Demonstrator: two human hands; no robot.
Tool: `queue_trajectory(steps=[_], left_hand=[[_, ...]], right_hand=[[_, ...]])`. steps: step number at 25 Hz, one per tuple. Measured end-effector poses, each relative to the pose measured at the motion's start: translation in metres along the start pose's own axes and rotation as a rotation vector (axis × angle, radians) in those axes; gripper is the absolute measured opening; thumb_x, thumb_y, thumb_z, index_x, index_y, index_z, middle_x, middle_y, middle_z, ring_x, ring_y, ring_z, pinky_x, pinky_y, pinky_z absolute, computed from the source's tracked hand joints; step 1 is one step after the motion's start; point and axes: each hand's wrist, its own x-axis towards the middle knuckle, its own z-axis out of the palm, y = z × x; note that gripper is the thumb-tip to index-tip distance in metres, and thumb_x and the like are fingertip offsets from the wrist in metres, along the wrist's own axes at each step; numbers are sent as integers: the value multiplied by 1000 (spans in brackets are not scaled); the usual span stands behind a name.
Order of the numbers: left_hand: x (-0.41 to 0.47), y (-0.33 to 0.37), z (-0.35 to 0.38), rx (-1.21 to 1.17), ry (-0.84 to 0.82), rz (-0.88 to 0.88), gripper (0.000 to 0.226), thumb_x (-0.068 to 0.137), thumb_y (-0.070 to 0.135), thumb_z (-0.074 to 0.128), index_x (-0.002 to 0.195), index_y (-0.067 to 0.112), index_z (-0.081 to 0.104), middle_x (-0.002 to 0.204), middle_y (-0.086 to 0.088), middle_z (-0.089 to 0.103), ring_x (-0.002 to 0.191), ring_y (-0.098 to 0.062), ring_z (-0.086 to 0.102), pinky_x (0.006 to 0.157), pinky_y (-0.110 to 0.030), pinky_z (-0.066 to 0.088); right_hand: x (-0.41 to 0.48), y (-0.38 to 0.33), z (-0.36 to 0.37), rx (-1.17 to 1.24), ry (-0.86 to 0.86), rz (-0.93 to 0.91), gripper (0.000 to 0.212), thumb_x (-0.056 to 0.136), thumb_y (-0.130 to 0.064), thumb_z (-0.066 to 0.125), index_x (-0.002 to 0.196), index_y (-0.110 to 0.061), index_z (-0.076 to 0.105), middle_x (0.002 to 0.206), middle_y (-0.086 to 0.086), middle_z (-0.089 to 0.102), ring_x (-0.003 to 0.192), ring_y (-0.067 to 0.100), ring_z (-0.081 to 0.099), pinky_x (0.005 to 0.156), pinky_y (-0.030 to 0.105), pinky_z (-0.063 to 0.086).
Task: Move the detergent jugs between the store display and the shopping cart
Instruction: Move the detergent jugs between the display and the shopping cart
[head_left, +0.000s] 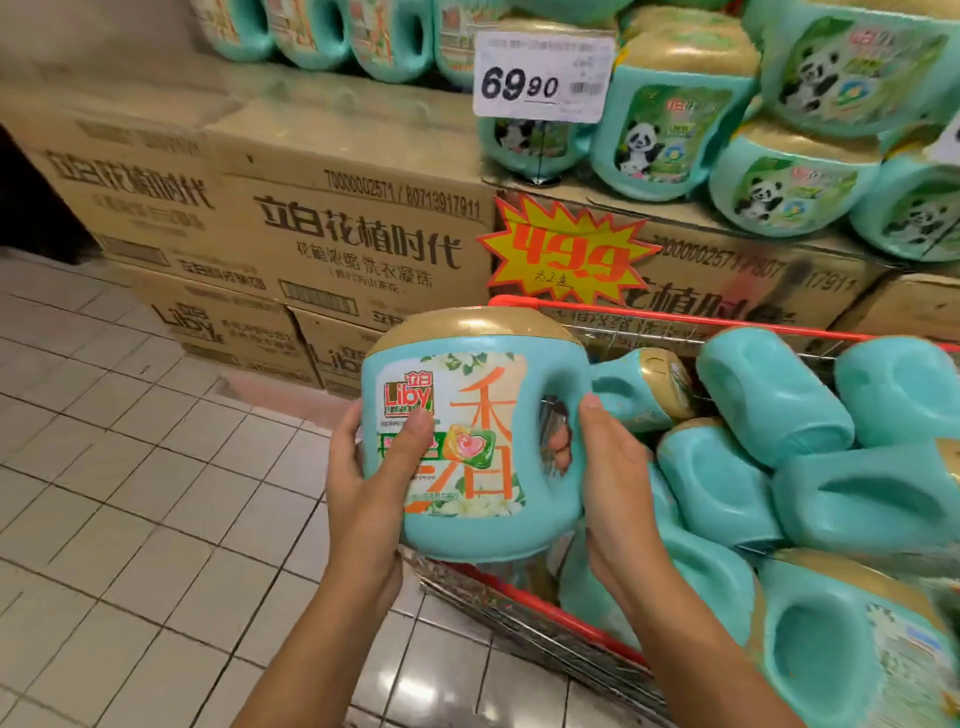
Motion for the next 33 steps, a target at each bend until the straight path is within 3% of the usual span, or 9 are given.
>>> queue_trajectory(steps=[6,10,15,24,29,32,33], left_hand=[[62,72,-103,87,-68,-5,80,55,43,86,127,30,52,108,-3,74,89,-25,74,62,-32,59],[102,113,-149,91,-63,8,80,52,46,85,124,34,53,104,-1,75,87,-24,75,60,-31,59],[172,143,-169,58,-86,47,74,56,41,86,123,34,54,108,-2,75,89,-24,74,61,-29,59],[359,238,-169,73,-34,206,79,56,39,89,126,29,53,106,-3,75,88,-23,75,62,-28,59],[455,303,-173,101,-53,355,77,63,36,85,131,27,49,108,-1,74,89,-21,74,63,-27,58],[516,342,-185,125,-76,425,76,68,40,81,134,27,45,111,1,74,92,-20,74,66,-27,59],[538,353,-191,133,-83,431,74,71,41,79,135,28,44,110,2,74,92,-20,74,65,-26,59]], right_hand=[[-16,25,137,297,49,37,32,99,-30,50,70,-18,57,56,-6,52,46,4,45,44,18,37],[-9,29,209,268,22,10,35,96,-34,54,66,-16,53,62,4,44,50,11,40,49,24,32],[37,21,277,287,1,-40,41,95,-32,56,56,-23,54,60,3,43,55,15,35,55,31,26],[179,-33,435,317,-81,-141,34,96,-27,55,63,-17,54,63,6,44,61,20,38,61,34,31],[246,-72,522,300,-246,-226,30,94,-32,57,69,-17,51,67,4,41,62,15,38,60,29,31],[282,-91,571,229,-443,-371,20,83,-36,61,86,-16,62,71,-11,61,62,2,57,57,14,44],[295,-96,589,175,-487,-392,31,80,-37,64,99,-13,64,79,-10,68,67,1,63,58,13,47]])
